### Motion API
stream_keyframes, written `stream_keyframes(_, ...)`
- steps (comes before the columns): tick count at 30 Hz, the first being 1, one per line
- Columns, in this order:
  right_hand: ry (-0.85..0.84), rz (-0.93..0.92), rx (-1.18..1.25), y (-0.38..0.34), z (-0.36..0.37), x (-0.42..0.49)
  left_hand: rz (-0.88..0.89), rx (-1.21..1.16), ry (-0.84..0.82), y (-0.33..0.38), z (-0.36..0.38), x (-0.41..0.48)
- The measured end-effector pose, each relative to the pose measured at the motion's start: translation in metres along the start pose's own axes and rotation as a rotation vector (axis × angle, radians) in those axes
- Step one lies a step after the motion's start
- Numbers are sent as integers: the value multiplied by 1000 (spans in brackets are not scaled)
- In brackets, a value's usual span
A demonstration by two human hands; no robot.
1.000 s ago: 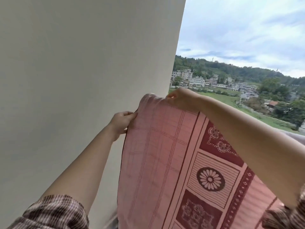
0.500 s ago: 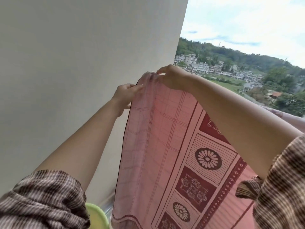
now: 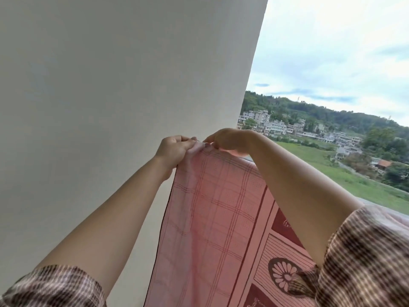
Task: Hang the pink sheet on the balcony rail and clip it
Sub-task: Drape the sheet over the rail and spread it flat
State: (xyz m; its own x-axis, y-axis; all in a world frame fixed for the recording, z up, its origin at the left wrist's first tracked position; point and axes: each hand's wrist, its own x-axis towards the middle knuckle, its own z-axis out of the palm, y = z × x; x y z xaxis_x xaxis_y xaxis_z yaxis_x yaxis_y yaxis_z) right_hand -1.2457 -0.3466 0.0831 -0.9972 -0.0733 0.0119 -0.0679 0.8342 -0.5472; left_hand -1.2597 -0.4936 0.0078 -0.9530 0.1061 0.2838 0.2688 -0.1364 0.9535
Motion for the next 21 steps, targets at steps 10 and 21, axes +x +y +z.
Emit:
stream_keyframes(10,-276,113,-41,12,-12,17,-170,-278,-124,16,-14,24)
stream_keyframes(21,276,-158,6,-49,9,14,-218,-552,-519,-30,-70,15)
